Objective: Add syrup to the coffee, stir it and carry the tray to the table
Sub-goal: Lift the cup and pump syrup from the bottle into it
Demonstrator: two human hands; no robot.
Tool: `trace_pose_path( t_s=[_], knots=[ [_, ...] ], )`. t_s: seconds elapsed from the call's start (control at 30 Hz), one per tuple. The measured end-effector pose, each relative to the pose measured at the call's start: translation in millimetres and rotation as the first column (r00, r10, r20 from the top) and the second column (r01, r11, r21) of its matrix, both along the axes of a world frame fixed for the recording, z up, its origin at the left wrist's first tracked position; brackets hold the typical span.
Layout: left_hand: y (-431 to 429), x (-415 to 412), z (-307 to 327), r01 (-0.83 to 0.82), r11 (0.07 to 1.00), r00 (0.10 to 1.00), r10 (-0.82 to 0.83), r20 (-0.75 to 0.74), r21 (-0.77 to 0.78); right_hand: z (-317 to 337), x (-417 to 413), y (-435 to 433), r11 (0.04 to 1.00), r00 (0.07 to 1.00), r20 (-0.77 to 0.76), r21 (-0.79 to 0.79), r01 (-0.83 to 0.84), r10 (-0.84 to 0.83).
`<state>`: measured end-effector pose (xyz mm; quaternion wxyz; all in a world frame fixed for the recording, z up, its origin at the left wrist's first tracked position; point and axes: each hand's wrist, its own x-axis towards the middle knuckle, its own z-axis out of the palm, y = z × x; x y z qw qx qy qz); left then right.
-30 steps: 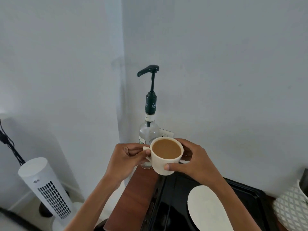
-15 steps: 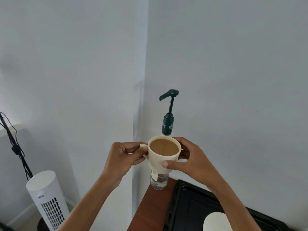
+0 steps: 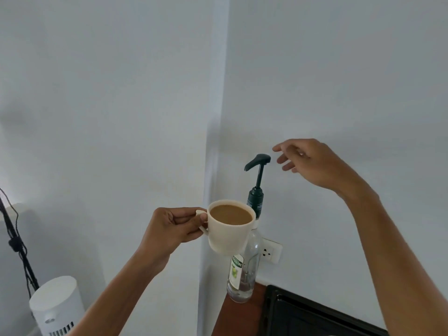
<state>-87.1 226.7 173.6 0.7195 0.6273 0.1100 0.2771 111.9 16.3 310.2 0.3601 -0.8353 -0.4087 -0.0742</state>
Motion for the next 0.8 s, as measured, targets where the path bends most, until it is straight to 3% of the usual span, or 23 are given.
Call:
trace_pose_path(
  t_s=[0.4, 0.8],
  knots=[
    [17, 8, 33, 0.018, 1.000, 0.999, -0.018, 0.043, -0.005, 17, 5, 104, 0.961, 0.942, -0.329, -0.235, -0.144, 0.061],
    [14, 21, 45, 0.017, 1.000, 0.998, -0.017, 0.066, -0.012, 4, 23, 117, 0.951, 0.950, -0.307, -0.272, -0.149, 0.061]
  ],
)
